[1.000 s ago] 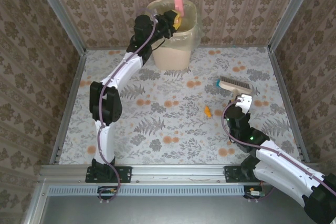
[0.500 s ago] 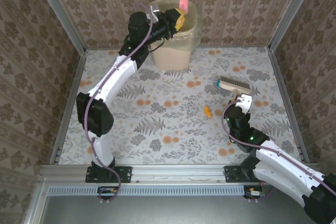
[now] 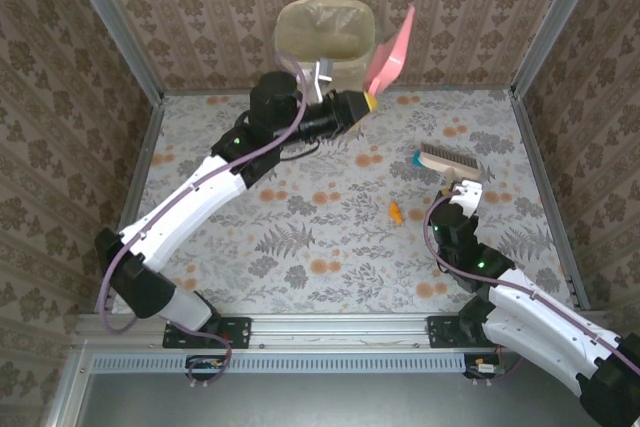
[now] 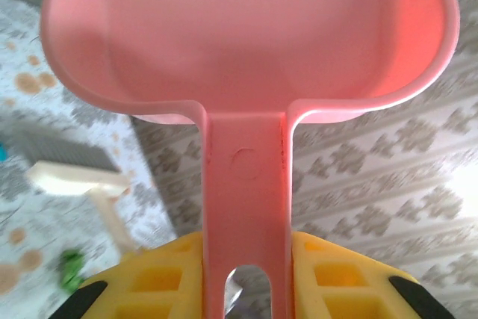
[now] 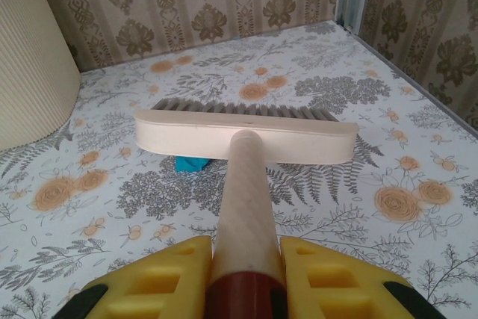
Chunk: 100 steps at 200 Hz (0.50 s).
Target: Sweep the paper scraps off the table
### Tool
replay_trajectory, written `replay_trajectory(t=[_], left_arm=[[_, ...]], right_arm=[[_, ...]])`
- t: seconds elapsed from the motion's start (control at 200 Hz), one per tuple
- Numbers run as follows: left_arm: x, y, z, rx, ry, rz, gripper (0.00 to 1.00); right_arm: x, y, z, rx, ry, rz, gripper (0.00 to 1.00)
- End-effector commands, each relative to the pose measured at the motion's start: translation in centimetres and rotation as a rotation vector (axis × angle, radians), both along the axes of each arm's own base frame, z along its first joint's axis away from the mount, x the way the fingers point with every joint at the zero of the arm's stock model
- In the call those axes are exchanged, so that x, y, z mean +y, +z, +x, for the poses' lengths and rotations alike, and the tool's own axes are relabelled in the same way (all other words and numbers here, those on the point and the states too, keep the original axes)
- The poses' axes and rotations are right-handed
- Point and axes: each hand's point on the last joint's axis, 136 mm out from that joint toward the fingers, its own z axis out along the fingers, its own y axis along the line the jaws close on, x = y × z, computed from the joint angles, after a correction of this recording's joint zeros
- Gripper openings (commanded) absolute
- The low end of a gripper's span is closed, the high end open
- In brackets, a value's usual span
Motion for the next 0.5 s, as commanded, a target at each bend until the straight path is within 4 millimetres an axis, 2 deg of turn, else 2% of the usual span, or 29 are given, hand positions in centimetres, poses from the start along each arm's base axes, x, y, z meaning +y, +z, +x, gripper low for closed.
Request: replay_trajectory(t=[0.0,0.155,0.28,0.38,0.495], left_arm=[[1.4,-3.3,-1.8,-0.129,0.01,0.201,0.0],[2.9,-8.2,-4.4,-0.21,-0.003,0.434,0.0],[4.4,-13.4,-6.2,-0.211,-0.025,0.554,0.0],[6.8,-18.1,-7.1,-0.185,-0.032,0.676,0.0],[9.4,-22.2,-8.1,-0.179,-0.031,0.762,0.0]], right_arm=[[-1.1,1.1,-0.3,-0.042,-0.059,0.003,0.0],[-1.1,1.0,-0.2,-0.042,-0.061,0.006,0.0],[-1.2,1.0,-0.3,-0.04,-0.068,0.004,0.0],[-1.3,1.0,-0.3,-0.041,-0.073,0.01,0.0],[-1.2,0.9,-0.3,-0.039,-0.068,0.026,0.0]])
